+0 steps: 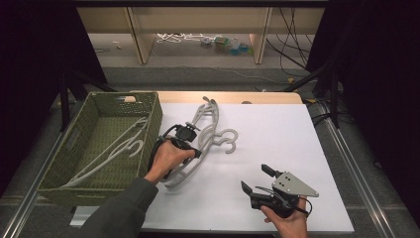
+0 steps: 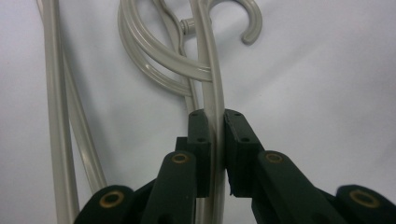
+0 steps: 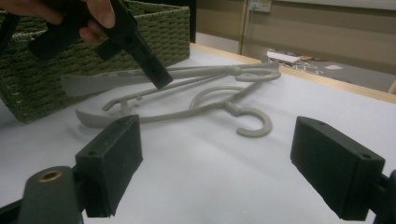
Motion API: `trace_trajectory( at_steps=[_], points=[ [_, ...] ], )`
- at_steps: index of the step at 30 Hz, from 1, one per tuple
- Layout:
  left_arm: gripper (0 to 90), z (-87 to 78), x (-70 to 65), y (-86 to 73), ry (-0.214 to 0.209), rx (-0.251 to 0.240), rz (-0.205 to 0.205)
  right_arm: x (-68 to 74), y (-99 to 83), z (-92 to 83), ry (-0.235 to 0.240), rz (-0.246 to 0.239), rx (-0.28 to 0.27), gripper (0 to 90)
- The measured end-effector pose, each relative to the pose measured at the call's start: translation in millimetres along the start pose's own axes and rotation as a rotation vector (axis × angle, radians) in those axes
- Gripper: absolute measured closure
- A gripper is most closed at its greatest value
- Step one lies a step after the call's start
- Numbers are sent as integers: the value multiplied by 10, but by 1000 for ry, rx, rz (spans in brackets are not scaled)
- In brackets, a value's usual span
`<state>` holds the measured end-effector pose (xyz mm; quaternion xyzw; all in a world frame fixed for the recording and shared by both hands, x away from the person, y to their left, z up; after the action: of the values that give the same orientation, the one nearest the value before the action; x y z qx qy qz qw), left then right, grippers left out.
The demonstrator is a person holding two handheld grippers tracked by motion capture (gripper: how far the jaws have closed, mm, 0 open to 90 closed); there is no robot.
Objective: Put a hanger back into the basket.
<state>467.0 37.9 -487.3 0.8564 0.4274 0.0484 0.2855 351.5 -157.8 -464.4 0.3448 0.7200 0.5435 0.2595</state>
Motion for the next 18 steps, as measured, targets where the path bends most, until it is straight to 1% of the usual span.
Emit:
trace_trajectory(
  at_steps=[2, 4, 6, 8, 9, 10, 11, 12, 13, 14, 15, 16, 17, 18],
  points=[
    [818, -34, 8, 10, -11, 1, -5, 1, 1, -2, 0, -3, 0, 176],
    [819, -90, 40, 26, -3, -6, -1, 5, 2, -2, 3, 0, -2, 176],
    [819, -141, 46, 64, -15, -42, -29, 1, 2, -1, 2, 0, -1, 176],
    [820, -199, 51, 84, -30, -59, -40, 4, 1, -1, 3, 0, 0, 176],
    [820, -223, 43, 107, -53, -81, -68, 7, 2, -1, 4, 0, -1, 177],
    [819, -274, 77, 89, -66, -51, -31, 4, 2, -1, 2, -3, -1, 177],
    [820, -282, 63, 141, -52, -100, -70, 5, 2, 0, 1, -3, 0, 176],
    [820, -323, 82, 143, -50, -89, -50, 5, 2, 0, 2, -2, 0, 177],
    [820, -350, 75, 175, -57, -109, -68, 6, 3, 0, 2, -3, -1, 177],
    [820, -393, 88, 189, -61, -108, -57, 6, 2, 2, 2, -4, 0, 177],
    [820, -434, 91, 205, -74, -109, -54, 6, 1, 3, 3, -3, 0, 177],
    [820, -469, 90, 237, -85, -133, -71, 6, 0, 4, 3, -3, 1, 177],
    [820, -504, 98, 261, -83, -148, -82, 6, 0, 3, 3, -4, 1, 177],
    [820, -538, 110, 275, -82, -156, -79, 4, 1, 3, 2, -4, 1, 177]
  ],
)
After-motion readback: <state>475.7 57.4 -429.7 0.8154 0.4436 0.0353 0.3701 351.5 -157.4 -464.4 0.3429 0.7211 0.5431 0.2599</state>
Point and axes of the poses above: each handheld gripper's, and its own axes: z roughly forward along the jaws, y roughly out of its top, x roughly to its left, the point moved 9 cm from there along z, roughly forward along the jaws, and after that the axes turned 2 degrees about -x, right-handed, at the moved point
